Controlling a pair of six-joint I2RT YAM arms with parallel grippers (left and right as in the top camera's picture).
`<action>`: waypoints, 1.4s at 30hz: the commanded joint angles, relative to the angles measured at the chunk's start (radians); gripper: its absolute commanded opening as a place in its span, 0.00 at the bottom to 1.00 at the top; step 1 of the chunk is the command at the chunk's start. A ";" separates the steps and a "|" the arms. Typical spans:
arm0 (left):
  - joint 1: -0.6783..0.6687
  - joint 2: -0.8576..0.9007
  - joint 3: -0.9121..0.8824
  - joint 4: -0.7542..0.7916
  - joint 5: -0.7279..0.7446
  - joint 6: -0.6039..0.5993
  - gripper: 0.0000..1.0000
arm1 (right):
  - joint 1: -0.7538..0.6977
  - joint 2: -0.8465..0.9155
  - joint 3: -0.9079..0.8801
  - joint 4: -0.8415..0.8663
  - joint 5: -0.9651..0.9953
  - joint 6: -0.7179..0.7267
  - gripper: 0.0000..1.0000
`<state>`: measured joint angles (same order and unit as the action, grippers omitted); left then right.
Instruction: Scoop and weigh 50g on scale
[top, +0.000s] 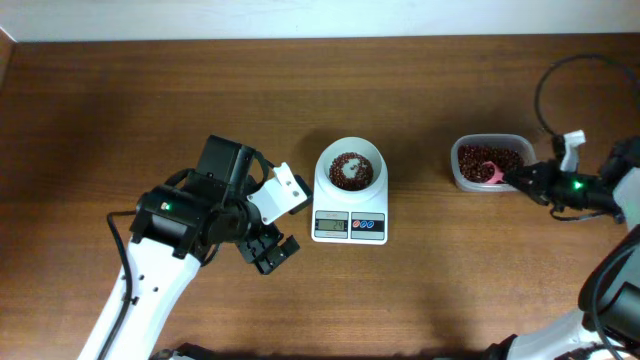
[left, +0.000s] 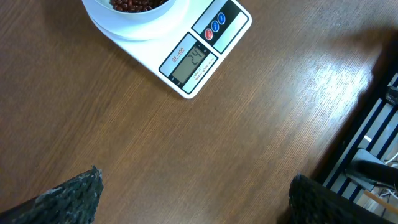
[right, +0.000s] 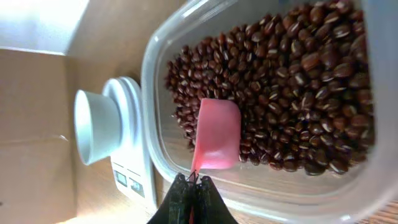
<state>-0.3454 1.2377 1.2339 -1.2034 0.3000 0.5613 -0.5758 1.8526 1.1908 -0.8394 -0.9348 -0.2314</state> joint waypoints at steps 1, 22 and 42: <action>0.003 -0.006 -0.003 0.002 0.011 0.016 0.99 | -0.036 0.009 -0.009 0.011 -0.137 0.003 0.04; 0.003 -0.006 -0.003 0.002 0.011 0.016 0.99 | -0.106 0.009 -0.009 0.036 -0.164 0.037 0.04; 0.003 -0.006 -0.003 0.002 0.011 0.016 0.99 | 0.150 0.009 -0.009 0.002 -0.473 0.056 0.04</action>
<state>-0.3454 1.2377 1.2339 -1.2037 0.3000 0.5613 -0.5018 1.8534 1.1862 -0.8368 -1.3605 -0.1776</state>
